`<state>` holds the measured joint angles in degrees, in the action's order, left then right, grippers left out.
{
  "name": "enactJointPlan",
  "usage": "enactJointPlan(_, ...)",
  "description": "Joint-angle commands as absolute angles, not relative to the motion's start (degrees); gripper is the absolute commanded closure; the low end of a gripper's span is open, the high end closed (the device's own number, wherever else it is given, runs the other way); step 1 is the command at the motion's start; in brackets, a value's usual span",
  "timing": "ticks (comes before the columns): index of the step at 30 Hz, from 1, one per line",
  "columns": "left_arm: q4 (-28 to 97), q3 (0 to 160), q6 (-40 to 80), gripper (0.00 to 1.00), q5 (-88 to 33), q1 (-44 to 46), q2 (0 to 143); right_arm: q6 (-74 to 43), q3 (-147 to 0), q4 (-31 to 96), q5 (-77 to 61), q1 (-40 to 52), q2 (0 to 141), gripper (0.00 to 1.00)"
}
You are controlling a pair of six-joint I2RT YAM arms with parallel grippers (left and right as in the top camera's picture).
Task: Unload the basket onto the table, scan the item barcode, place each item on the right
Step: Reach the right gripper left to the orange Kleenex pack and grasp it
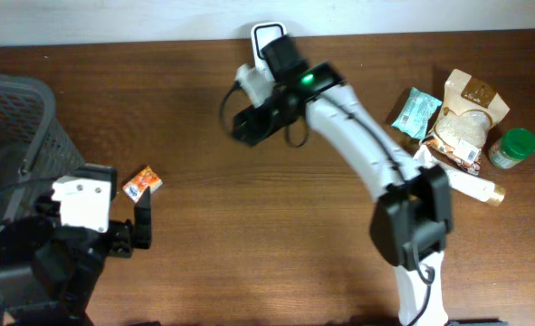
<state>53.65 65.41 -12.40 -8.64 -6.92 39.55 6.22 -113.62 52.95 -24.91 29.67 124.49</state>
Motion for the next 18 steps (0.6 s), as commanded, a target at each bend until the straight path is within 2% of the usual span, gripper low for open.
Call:
enactJointPlan(1, 54.92, 65.95, -12.84, 0.01, -7.99, -8.32, 39.11, 10.37, -113.25, 46.78, -26.2, 38.09, 127.57, 0.21)
enactJointPlan(4, 54.98, 66.24, -11.57, 0.01, -8.1, -8.32, 39.11, 12.01, -113.25, 38.04, -24.51, 44.77, 131.04, 0.21)
enactJointPlan(8, 55.02, 67.18, -11.14, 0.01, -9.23, -8.32, 39.11, 11.57, -113.25, 29.98, -23.2, 49.25, 135.76, 0.2)
enactJointPlan(18, 55.05, 67.18, -11.14, 0.01, -11.18, -8.32, 39.11, 8.62, -113.25, 17.54, -18.57, 49.87, 140.0, 0.21)
